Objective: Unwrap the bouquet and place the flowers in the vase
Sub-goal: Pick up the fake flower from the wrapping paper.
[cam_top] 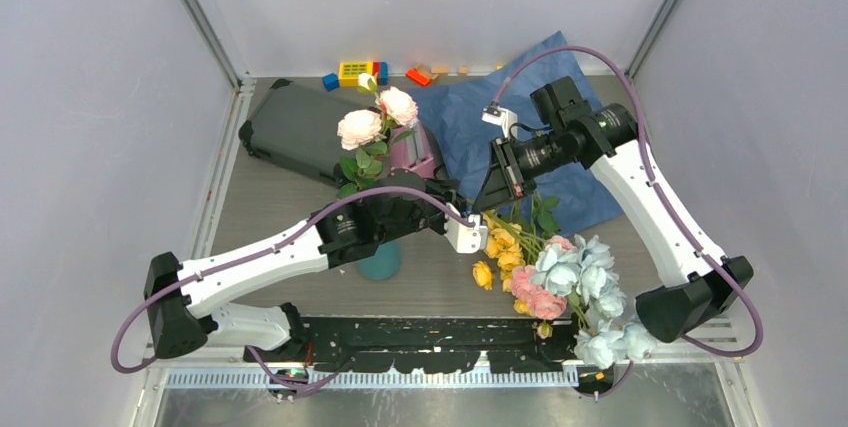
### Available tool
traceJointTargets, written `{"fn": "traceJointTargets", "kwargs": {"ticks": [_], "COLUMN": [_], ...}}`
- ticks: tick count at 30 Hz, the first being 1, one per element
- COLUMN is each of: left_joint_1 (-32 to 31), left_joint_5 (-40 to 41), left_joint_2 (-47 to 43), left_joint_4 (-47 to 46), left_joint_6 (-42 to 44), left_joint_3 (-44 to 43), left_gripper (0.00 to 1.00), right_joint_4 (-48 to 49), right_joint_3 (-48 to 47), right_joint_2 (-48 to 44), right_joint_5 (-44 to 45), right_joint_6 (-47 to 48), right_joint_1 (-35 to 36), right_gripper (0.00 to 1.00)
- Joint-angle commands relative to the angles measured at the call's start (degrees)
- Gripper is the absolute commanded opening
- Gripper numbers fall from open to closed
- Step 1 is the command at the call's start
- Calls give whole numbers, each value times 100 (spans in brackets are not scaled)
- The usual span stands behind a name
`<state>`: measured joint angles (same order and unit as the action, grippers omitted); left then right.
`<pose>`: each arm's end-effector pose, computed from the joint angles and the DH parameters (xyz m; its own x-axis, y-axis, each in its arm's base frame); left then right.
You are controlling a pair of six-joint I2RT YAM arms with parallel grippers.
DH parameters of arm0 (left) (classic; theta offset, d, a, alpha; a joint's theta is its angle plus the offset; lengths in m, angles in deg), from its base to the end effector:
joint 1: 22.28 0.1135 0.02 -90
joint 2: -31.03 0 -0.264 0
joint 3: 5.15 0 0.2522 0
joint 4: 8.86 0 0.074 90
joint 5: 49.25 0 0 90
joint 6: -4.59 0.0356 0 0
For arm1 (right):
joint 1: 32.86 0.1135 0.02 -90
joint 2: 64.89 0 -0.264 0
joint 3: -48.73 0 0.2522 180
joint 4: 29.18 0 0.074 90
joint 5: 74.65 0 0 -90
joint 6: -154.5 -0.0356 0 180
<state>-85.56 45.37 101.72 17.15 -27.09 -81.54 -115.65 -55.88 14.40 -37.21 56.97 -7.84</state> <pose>0.1313 -0.2545 0.3497 0.6468 0.6016 -0.4687 0.5825 0.0070 0.8128 0.2101 0.1293 0.3970 -0.8660 -0.3163 -0.3872 -0.4951 0.4340 0.7527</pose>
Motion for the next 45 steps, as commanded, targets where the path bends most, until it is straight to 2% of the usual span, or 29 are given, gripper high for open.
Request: {"fn": "traceJointTargets", "kwargs": {"ticks": [1,3,5,9,13,15,21,28,35,42,45], "left_joint_1": [-49,-45,-52,-52,-49,-52,52,227,325,466,571], "left_joint_5": [127,166,187,164,102,75,3,-104,55,234,64], "left_joint_2": [-67,-115,-195,-421,-646,-775,-1220,-1780,-1677,-1353,-1229], "left_joint_4": [-328,-241,-173,-64,19,89,471,820,512,35,-47], "left_joint_6": [-481,-748,-1023,-1701,-2255,-2497,-3188,-4278,-5613,-6914,-7298], "left_joint_3": [1,4,35,91,137,173,205,41,-364,-749,-836], "left_gripper": [0,0,0,0,0,0,0,0,0,0,0], "right_joint_4": [150,199,239,561,1337,1806,3460,4022,4641,6559,6776], "right_joint_3": [-364,-407,-479,-639,-697,-738,-530,-115,831,2232,2373], "right_joint_2": [72,85,93,92,22,-5,18,-46,-755,-1691,-1936], "right_joint_5": [-177,-54,177,635,489,505,582,1363,1840,786,571], "right_joint_6": [-25,-81,-150,-572,-1304,-1651,-2762,-3100,-3278,-3880,-3681], "right_joint_1": [30,30,7,-426,-1505,-1964,-3063,-3611,-3637,-3473,-2913], "right_gripper": [7,16,33,56,70,74,75,76,76,78,79]}}
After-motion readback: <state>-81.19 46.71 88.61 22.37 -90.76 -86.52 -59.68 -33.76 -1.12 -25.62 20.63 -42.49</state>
